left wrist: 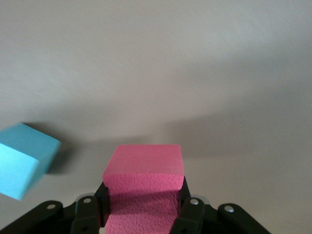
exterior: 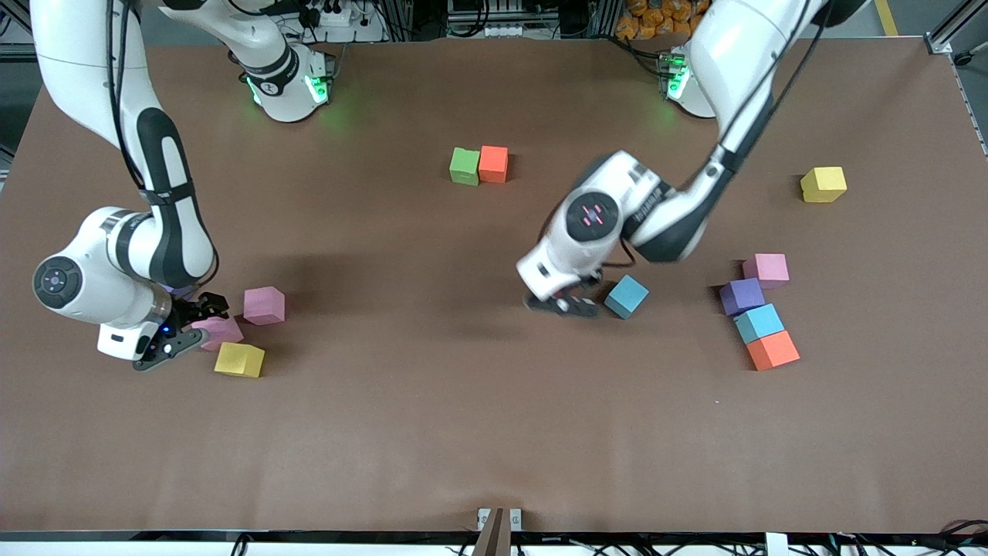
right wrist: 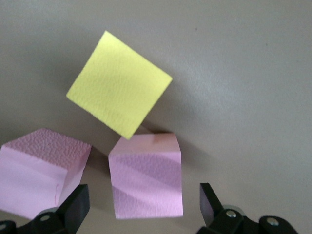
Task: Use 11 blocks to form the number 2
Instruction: 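Grasp a pink block with the right gripper while the left gripper carries red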
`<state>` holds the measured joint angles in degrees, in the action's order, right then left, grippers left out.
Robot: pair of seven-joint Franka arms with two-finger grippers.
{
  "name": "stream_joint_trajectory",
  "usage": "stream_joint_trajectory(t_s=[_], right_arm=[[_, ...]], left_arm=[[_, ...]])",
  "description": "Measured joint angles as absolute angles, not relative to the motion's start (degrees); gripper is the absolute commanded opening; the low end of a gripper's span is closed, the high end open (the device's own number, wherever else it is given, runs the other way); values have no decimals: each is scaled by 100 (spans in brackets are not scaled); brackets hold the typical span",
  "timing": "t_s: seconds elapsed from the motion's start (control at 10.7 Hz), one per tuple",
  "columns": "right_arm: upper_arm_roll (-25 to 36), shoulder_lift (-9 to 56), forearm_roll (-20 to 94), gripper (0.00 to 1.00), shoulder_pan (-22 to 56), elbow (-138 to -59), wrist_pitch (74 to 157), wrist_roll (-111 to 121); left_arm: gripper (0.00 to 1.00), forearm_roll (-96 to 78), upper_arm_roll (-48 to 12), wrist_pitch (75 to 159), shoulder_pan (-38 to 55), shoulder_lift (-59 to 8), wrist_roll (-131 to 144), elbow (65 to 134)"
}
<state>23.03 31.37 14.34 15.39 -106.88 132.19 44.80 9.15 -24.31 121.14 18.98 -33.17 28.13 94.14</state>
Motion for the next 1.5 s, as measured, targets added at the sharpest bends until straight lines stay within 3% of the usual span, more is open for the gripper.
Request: stream_joint_trajectory(t_s=[0.37, 0.47, 0.66, 0.94, 1.22, 1.5], right_arm=[[1869, 3357, 1436, 100, 1117, -10674, 13620, 4563], [1850, 3392, 1437, 94, 1107, -10672, 13646, 4563], [1837, 3402, 1438, 50, 1106, -10652, 13650, 4564], [1834, 3408, 1438, 21, 1104, -10575, 13639, 4576], [1826, 3409, 1438, 16, 1104, -10466, 13564, 4686], [1811, 3392, 1438, 16, 1105, -9741, 12455, 4691]], left_arm=[[4, 2272, -3368, 12289, 1916, -3152, 2215, 10292], [4, 2586, -3613, 12599, 1916, -3130, 2210, 10595], [4, 2895, -3814, 13723, 1919, -2897, 2194, 11573], [4, 3639, -3836, 14547, 1880, -2601, 2172, 12674], [2, 3847, -3948, 14577, 1987, -2561, 2116, 12815], [0, 3892, -4000, 14577, 2267, -2558, 1823, 12824]])
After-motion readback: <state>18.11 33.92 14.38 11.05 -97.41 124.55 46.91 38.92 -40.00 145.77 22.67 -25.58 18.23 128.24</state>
